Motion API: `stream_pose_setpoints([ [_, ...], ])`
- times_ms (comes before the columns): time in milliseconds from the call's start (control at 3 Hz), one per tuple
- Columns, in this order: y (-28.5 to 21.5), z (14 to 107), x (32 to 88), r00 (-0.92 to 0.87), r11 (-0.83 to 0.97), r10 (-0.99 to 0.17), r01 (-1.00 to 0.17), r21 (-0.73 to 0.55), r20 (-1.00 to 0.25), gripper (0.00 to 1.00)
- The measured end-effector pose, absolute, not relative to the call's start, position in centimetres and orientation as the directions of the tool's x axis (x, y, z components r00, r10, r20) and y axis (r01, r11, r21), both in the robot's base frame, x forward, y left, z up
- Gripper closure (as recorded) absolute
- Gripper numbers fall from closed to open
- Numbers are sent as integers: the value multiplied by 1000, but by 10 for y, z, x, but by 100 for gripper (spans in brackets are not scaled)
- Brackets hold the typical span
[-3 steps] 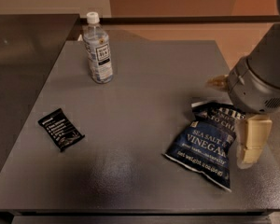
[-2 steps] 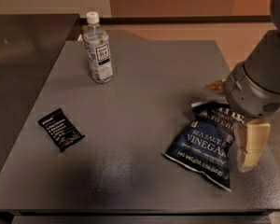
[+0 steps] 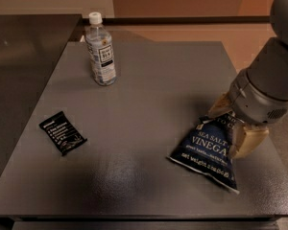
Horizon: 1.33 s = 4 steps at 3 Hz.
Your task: Move blue chip bag near blue plastic bottle
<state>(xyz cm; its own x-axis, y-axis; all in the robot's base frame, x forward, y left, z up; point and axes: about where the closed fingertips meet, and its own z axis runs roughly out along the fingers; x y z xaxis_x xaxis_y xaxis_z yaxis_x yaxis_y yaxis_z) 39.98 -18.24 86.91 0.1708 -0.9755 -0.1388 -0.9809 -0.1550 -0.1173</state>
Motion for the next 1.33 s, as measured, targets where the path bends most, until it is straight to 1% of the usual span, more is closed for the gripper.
stream_pose_setpoints([
  [333,-179,870,405,171,-156,-976,-981,-115,-134,64],
  [667,-168,881,424,150,-134,-980,-983,-127,-133,88],
  [1000,-144,897,454,141,-113,-976,-979,-170,-164,100],
  [1333,-110,906,485,138,-94,-968,-974,-207,-209,100],
])
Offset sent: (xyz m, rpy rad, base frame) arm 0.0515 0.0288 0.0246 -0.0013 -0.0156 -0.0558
